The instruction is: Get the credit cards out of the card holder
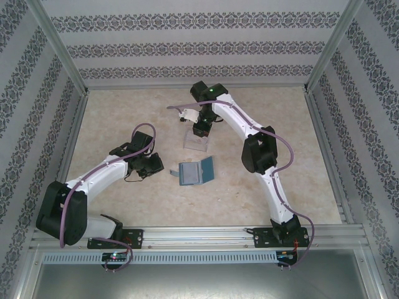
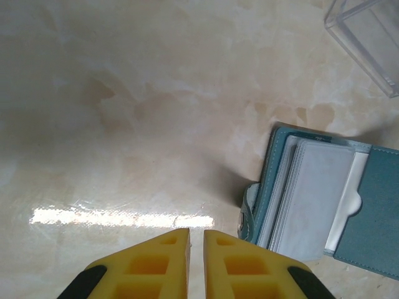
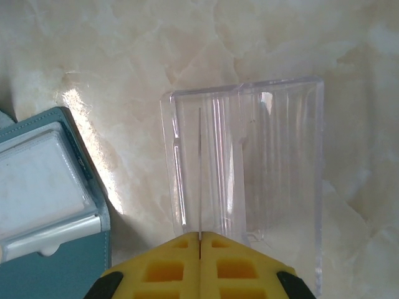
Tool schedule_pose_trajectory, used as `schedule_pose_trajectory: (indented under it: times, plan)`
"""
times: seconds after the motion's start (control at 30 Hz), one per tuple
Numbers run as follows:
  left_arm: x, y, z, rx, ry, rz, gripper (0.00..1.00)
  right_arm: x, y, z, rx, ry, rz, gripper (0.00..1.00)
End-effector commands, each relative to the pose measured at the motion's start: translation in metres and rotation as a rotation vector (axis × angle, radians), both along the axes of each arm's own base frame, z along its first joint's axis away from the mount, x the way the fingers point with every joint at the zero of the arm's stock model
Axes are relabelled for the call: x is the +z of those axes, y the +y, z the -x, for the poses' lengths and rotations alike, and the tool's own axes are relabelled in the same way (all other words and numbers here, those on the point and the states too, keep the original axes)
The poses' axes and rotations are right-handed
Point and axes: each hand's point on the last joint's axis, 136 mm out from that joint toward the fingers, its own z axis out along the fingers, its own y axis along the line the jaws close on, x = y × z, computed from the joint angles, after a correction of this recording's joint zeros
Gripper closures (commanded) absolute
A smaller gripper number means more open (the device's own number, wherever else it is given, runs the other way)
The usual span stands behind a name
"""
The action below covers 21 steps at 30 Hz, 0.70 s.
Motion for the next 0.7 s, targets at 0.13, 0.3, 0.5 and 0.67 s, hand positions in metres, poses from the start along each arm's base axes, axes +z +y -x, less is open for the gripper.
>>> schedule_pose_trajectory:
  times: [0.13, 0.3, 0.5, 0.67]
  plan:
    - [0.008, 0.000, -0.009, -0.008, -0.031, 0.010, 0.86, -0.017, 0.004, 0.009, 0.032, 0.064, 0.008, 1.00]
    - [0.007, 0.001, -0.007, -0.002, -0.028, 0.009, 0.86, -0.020, 0.006, 0.023, 0.125, 0.104, 0.000, 1.00]
    - [0.007, 0.002, -0.007, 0.001, -0.029, 0.006, 0.86, -0.022, -0.001, 0.035, 0.241, 0.127, 0.030, 1.00]
    - [0.006, 0.002, -0.007, 0.005, -0.027, 0.008, 0.86, -0.023, 0.000, 0.041, 0.292, 0.154, 0.024, 1.00]
